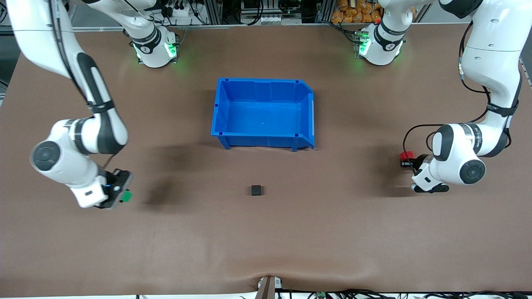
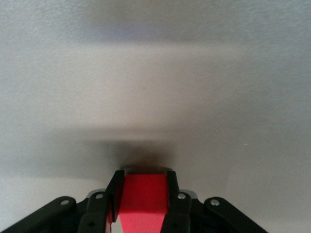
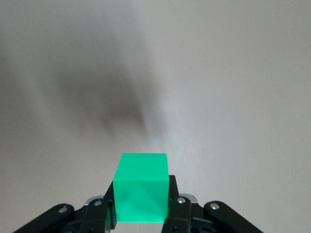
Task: Attach green and red cubes to black cube
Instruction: 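Lift the green cube with the right gripper while the left gripper lifts the red cube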
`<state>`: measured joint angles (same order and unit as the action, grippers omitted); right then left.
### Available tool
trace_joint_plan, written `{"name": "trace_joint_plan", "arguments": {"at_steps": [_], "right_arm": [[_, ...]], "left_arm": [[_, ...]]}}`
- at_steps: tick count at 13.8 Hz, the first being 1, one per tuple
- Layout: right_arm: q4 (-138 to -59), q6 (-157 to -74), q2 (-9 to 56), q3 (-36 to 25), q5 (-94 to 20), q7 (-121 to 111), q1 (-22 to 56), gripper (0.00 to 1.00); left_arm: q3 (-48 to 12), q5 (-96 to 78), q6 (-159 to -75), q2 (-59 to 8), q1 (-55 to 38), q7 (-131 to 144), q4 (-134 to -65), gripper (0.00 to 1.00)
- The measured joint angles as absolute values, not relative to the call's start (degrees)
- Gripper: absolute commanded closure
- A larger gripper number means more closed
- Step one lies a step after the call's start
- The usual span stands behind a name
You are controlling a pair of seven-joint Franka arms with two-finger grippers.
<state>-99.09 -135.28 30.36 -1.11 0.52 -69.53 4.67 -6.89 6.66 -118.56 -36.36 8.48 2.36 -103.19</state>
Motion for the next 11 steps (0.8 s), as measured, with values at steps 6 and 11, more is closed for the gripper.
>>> {"name": "trace_joint_plan", "arguments": {"at_steps": [6, 11], "right_arm": [[-92.71, -131.06, 33.63, -1.09, 1.15, -72.10, 13.23, 1.00], [-83.34, -125.53, 40.16, -1.20, 1.18, -68.78, 18.99, 1.00]], "left_arm": [[-7.37, 6.66, -111.45, -36.07, 7.22, 2.56, -95.93, 1.00], [-7.56, 2.14, -110.24, -36.45, 4.19, 7.14, -89.62, 1.00]]}}
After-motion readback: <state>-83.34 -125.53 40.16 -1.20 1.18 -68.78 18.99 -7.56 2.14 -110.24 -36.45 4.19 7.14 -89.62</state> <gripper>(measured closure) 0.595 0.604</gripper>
